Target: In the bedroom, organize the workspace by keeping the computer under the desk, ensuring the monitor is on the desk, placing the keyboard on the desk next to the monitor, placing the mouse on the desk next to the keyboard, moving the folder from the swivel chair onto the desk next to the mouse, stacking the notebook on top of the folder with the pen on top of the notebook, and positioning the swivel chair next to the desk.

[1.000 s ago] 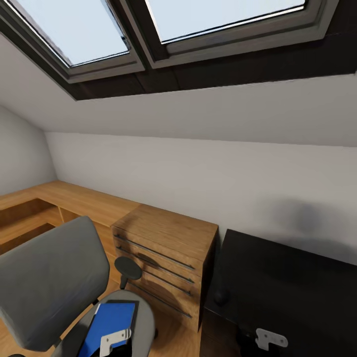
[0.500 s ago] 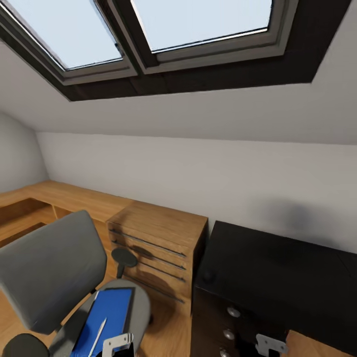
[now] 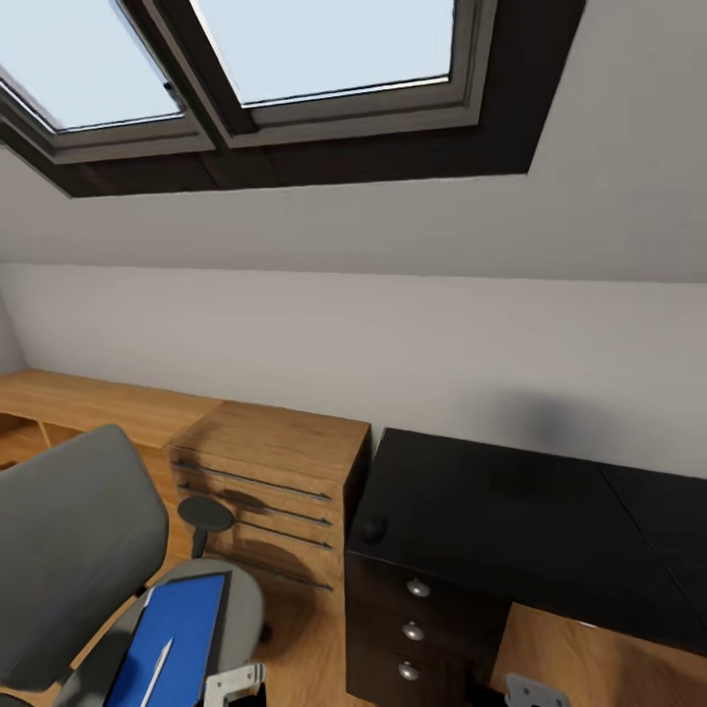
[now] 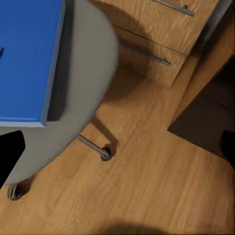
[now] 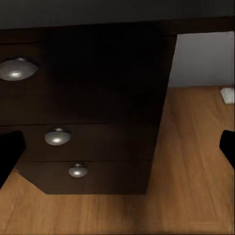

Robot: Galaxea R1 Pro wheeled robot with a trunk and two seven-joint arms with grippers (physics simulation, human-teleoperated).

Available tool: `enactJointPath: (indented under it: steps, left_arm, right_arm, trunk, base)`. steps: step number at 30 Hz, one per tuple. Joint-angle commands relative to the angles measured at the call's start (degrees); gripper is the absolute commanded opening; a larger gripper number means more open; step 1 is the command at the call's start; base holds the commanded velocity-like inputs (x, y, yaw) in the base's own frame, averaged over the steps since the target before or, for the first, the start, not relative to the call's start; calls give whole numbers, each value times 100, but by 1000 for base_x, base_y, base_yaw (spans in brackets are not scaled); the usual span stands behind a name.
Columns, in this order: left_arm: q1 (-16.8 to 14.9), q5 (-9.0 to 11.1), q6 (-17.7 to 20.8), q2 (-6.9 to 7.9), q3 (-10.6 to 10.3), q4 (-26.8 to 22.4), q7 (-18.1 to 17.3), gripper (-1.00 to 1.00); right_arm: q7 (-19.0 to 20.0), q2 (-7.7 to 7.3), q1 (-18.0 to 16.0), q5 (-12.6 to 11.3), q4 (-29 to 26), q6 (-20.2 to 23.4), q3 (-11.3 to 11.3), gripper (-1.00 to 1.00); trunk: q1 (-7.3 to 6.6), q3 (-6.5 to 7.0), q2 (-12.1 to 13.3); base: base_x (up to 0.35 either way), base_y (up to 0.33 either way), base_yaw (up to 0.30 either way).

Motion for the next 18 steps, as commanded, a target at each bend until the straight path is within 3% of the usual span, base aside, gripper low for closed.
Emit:
enactJointPath:
  steps: [1, 13, 18]
  left_arm:
    - [1, 39, 21, 1, -34, 29, 38, 100]
    - [1, 39, 22, 0, -159, 124, 50, 100]
    - [1, 42, 22, -1, -161, 127, 50, 100]
  right_arm:
    - [-5, 4, 0, -3, -3, -14, -7, 100]
    - [-1, -4, 0, -5, 14, -29, -14, 100]
    - [3, -5, 0, -8, 116, -33, -6, 100]
  trunk:
    - [1, -5, -4]
    - [1, -5, -4]
    - [1, -5, -4]
  base:
    - [-2, 0, -294]
    - [-1, 4, -295]
    - [0, 188, -296]
